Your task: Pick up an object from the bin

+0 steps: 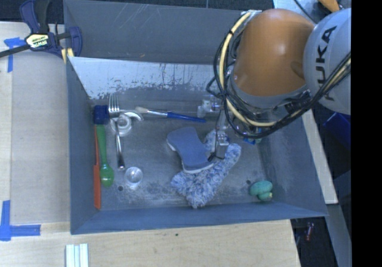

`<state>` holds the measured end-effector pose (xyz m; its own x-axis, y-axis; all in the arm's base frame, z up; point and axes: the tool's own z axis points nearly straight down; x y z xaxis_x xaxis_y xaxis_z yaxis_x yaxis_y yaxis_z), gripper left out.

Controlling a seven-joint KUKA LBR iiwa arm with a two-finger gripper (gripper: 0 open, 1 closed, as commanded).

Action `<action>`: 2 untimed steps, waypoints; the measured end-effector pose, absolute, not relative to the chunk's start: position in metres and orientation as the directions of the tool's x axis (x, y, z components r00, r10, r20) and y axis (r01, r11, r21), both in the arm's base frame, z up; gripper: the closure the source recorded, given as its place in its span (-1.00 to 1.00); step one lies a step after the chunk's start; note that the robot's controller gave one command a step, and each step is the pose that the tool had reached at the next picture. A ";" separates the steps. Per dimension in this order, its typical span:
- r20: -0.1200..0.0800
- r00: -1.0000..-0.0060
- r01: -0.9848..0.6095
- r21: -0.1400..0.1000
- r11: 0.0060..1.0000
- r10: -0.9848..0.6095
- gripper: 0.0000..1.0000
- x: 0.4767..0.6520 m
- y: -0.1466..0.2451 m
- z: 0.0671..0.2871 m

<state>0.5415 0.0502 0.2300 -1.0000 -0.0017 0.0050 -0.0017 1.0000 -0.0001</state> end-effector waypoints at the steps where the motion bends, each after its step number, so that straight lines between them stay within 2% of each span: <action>1: -0.004 -1.000 0.001 0.000 1.000 0.001 -1.00 0.543 0.050 0.235; 2: -0.006 -0.979 -0.206 -0.001 0.979 -0.206 -1.00 0.505 0.020 0.122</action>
Offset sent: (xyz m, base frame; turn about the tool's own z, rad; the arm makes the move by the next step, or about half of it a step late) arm -0.0543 -0.0433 -0.1600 -0.2974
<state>0.5054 0.0201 0.1217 -0.9785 -0.2061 -0.0063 -0.2061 0.9785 -0.0010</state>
